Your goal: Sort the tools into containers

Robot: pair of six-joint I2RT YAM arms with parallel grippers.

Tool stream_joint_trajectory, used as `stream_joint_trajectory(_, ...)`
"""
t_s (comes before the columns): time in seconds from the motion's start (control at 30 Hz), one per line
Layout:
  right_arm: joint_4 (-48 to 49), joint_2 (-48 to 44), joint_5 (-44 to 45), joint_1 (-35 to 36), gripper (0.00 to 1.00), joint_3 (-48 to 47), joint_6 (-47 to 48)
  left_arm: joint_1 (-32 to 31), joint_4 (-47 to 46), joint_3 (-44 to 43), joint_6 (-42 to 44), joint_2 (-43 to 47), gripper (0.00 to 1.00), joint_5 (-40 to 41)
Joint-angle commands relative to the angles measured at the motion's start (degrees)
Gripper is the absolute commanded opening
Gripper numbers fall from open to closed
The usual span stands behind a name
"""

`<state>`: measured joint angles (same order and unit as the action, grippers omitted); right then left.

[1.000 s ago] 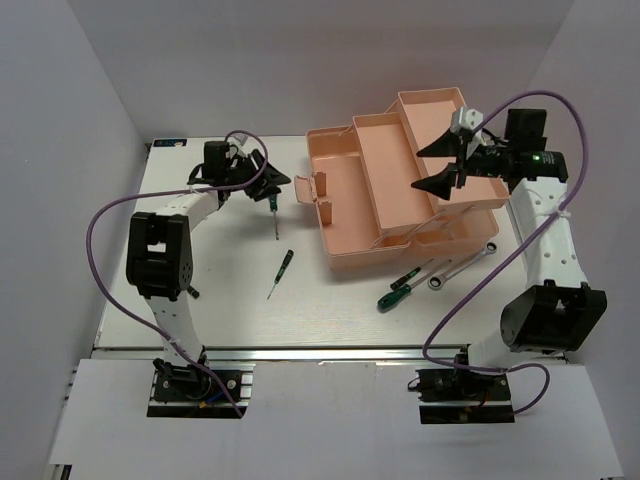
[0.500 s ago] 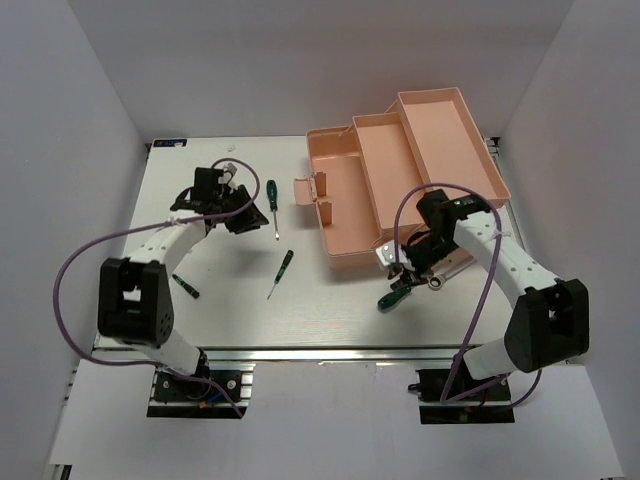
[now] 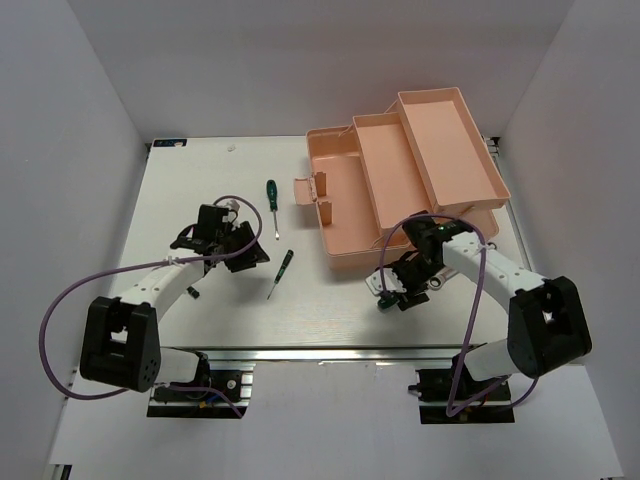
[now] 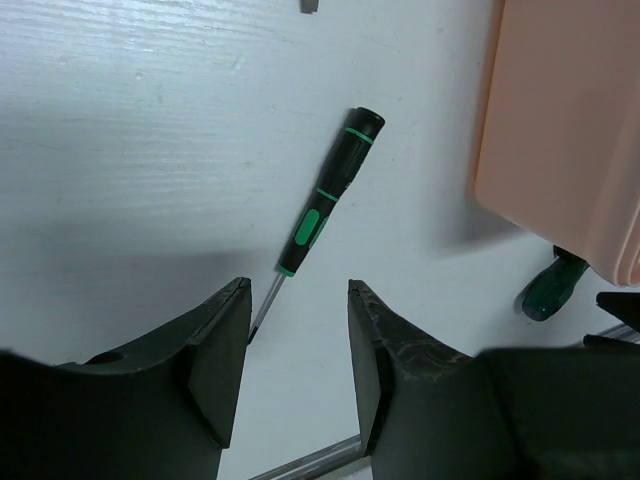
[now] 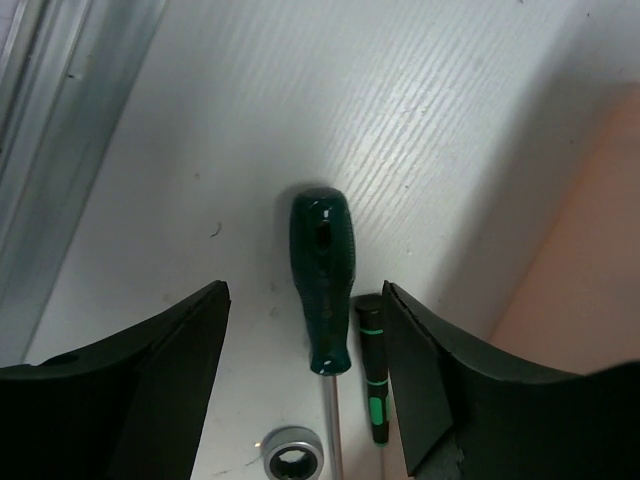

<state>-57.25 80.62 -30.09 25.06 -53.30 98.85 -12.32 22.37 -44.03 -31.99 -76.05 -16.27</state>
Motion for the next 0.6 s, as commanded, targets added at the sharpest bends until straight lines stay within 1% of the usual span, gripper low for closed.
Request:
stream_joint_trajectory(0.0, 8.6, 0.7, 2.2, 1.8, 0.68, 1.7, -4.0, -1.0, -2.0, 0.8, 0.3, 2.1, 0.54, 1.3)
stream_joint_trajectory(0.23, 14.1, 4.2, 4.9, 4.8, 0.68, 4.3, -7.2, -1.7, -2.8, 1.8, 0.3, 3.8, 0.54, 1.9)
stream_joint_trajectory(0.43, 15.8, 5.9, 7.4, 5.9, 0.63, 8.0, -6.9, -2.8, -4.7, 2.5, 0.4, 5.0, 0.54, 2.2)
stream_joint_trajectory(0.53, 17.3, 6.6, 8.6, 6.5, 0.57, 10.8, -7.5, -4.0, -6.2, 3.3, 0.3, 4.8, 0.54, 3.1)
stream_joint_trajectory(0.57, 17.4, 6.8, 8.6, 6.5, 0.50, 11.1, -8.2, -4.7, -6.5, 3.5, 0.3, 4.6, 0.54, 3.4)
